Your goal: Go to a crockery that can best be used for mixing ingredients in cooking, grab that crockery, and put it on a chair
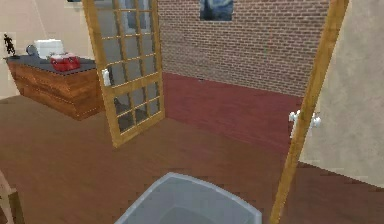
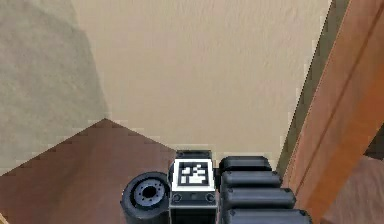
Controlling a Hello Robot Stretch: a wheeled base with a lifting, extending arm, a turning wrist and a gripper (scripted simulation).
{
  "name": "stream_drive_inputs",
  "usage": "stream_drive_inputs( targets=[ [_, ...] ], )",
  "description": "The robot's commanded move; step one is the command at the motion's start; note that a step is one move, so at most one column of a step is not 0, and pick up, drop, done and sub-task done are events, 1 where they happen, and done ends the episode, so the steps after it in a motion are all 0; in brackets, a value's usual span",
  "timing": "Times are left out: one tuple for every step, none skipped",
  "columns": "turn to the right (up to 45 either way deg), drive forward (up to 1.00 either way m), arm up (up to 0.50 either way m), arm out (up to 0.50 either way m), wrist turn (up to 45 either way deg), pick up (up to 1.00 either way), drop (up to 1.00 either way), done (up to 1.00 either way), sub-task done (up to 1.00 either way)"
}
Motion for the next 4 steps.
stream_drive_inputs(
  targets=[
    [-45.0,0.0,0.0,0.0,0.0,0.0,0.0,0.0,0.0],
    [-45.0,0.0,0.0,0.0,0.0,0.0,0.0,0.0,0.0],
    [-30.0,0.0,0.0,0.0,0.0,0.0,0.0,0.0,0.0],
    [45.0,0.0,0.0,0.0,0.0,0.0,0.0,0.0,0.0]
  ],
)
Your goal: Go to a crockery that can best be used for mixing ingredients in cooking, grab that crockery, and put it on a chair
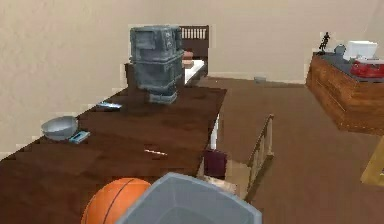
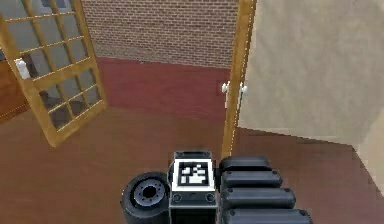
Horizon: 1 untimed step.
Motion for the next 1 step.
stream_drive_inputs(
  targets=[
    [45.0,0.0,0.0,0.0,0.0,0.0,0.0,0.0,0.0]
  ],
)
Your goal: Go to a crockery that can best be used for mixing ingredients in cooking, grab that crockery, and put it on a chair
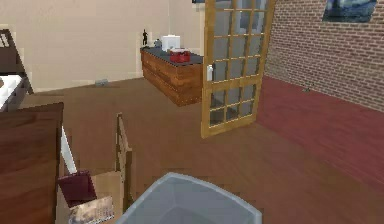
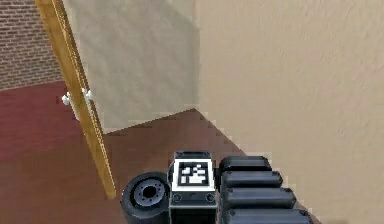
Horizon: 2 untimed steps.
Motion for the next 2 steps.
stream_drive_inputs(
  targets=[
    [27.0,0.0,0.0,0.0,0.0,0.0,0.0,0.0,0.0],
    [-45.0,0.0,0.0,0.0,0.0,0.0,0.0,0.0,0.0]
  ],
)
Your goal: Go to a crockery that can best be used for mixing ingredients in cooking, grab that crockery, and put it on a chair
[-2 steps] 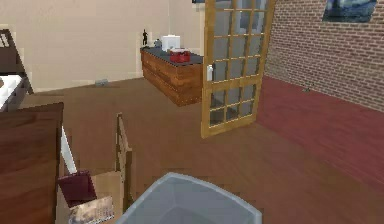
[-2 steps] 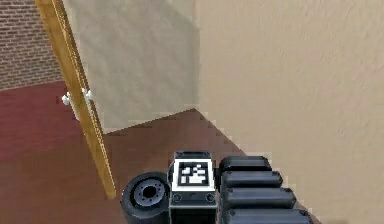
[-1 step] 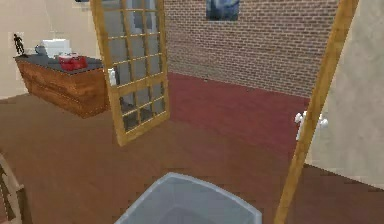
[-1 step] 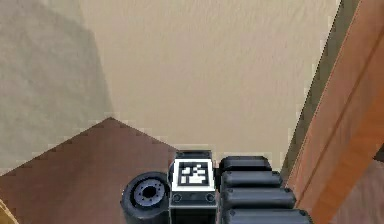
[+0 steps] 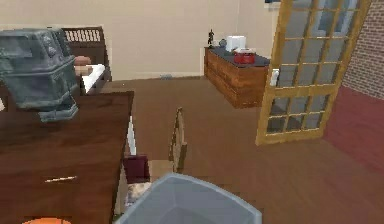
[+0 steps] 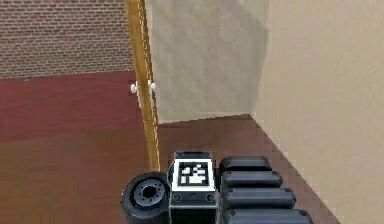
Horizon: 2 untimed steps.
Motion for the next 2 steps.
stream_drive_inputs(
  targets=[
    [-45.0,0.0,0.0,0.0,0.0,0.0,0.0,0.0,0.0],
    [-24.0,0.0,0.0,0.0,0.0,0.0,0.0,0.0,0.0]
  ],
)
